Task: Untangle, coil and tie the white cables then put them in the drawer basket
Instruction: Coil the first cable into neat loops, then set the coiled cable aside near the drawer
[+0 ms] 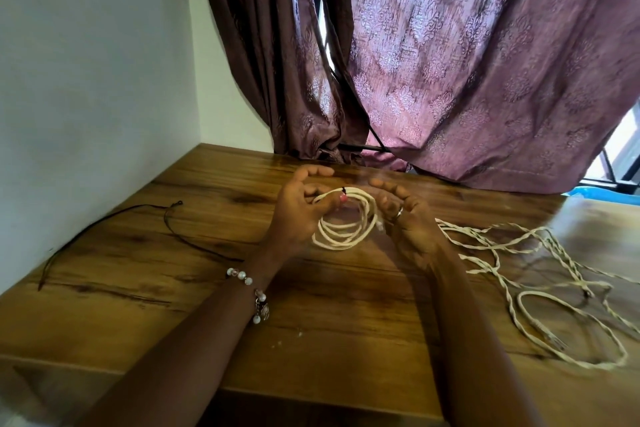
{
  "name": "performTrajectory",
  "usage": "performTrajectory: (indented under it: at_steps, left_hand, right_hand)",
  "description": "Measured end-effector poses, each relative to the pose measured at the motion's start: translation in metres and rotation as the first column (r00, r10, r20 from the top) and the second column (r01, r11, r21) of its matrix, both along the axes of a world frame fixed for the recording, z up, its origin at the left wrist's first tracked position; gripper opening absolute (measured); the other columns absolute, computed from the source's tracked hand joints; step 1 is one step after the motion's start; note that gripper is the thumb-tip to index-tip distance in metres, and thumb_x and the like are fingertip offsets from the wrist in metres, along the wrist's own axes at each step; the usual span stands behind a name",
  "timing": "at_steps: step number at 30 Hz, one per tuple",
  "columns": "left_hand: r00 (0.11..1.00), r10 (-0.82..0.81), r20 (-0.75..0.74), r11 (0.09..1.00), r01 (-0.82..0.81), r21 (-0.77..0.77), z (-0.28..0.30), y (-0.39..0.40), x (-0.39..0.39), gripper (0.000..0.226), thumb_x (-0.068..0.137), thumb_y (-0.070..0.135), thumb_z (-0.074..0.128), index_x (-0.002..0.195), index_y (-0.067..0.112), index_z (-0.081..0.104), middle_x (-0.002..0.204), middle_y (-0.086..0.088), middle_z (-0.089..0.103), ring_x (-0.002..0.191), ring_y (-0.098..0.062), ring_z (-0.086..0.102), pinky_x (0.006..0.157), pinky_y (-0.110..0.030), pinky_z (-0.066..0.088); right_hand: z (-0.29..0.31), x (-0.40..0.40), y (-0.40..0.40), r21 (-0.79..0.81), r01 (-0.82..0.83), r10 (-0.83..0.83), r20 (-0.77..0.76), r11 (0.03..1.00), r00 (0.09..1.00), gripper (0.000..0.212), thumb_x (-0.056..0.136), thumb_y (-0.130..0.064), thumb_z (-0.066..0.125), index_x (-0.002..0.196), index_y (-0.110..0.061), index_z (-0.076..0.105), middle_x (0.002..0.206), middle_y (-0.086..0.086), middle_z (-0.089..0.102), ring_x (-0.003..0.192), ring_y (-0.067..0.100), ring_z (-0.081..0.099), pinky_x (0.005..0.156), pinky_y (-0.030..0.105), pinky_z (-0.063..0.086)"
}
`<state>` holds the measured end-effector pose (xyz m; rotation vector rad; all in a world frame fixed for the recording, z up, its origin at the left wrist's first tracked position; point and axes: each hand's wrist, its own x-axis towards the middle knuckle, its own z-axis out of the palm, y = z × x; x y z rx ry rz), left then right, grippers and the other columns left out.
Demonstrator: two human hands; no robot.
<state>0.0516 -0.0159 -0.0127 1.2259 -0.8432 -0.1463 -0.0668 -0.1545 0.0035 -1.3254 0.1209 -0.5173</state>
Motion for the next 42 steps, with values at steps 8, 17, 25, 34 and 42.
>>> performTrajectory:
  at_steps: [8, 17, 25, 34, 42]
  left_hand:
    - [0.841, -0.110, -0.529, 0.991, 0.051, -0.125, 0.007, 0.000, -0.006, 0.024, 0.082, 0.002, 0.068, 0.103, 0.007, 0.057, 0.077, -0.010, 0.073, 0.061, -0.018, 0.069, 0.052, -0.035, 0.059]
    - [0.774, -0.251, -0.582, 0.952, 0.306, -0.003, 0.026, -0.034, -0.063, 0.012, 0.091, 0.023, 0.060, 0.088, 0.012, 0.063, 0.081, -0.008, 0.066, 0.066, -0.018, 0.066, 0.061, -0.034, 0.058]
    - [0.709, -0.412, -0.572, 0.849, 0.526, 0.040, 0.029, -0.098, -0.183, 0.013, 0.092, 0.004, 0.054, 0.086, 0.011, 0.064, 0.073, -0.005, 0.073, 0.065, -0.017, 0.071, 0.064, -0.031, 0.058]
    - [0.811, -0.407, -0.421, 0.847, 0.508, 0.159, 0.014, -0.139, -0.261, 0.010, 0.087, 0.003, 0.063, 0.080, 0.010, 0.064, 0.063, -0.003, 0.071, 0.048, -0.009, 0.062, 0.041, -0.019, 0.048]
    - [0.855, -0.412, -0.314, 0.828, 0.495, 0.263, 0.001, -0.155, -0.266, 0.007, 0.088, 0.004, 0.063, 0.084, 0.009, 0.065, 0.073, -0.010, 0.072, 0.052, -0.012, 0.060, 0.053, -0.027, 0.046]
  right_hand:
    - [-0.001, -0.007, 0.018, -0.117, 0.072, -0.092, -0.169, 0.991, 0.981, 0.033, 0.080, -0.001, 0.071, 0.113, -0.001, 0.062, 0.094, 0.011, 0.073, 0.073, 0.019, 0.071, 0.054, 0.028, 0.055]
    - [0.022, -0.086, 0.005, -0.137, 0.469, -0.485, -0.133, 0.873, 0.864, 0.014, 0.079, -0.007, 0.074, 0.080, 0.006, 0.072, 0.075, 0.018, 0.069, 0.066, 0.027, 0.059, 0.060, 0.038, 0.047]
    - [0.033, -0.241, -0.052, 0.017, 0.748, -0.743, -0.111, 0.663, 0.660, 0.009, 0.075, -0.003, 0.075, 0.078, 0.005, 0.070, 0.075, 0.020, 0.068, 0.066, 0.026, 0.065, 0.065, 0.041, 0.058]
    - [-0.005, -0.350, -0.118, 0.141, 0.983, -0.937, -0.312, 0.119, 0.158, 0.018, 0.081, 0.001, 0.070, 0.071, 0.001, 0.055, 0.098, 0.028, 0.065, 0.065, 0.028, 0.065, 0.053, 0.041, 0.058]
    - [-0.027, -0.356, -0.138, -0.572, 0.819, -0.934, -0.315, 0.046, -0.168, 0.055, 0.087, -0.044, 0.064, 0.098, 0.009, 0.065, 0.106, 0.026, 0.066, 0.105, 0.040, 0.059, 0.086, 0.041, 0.047]
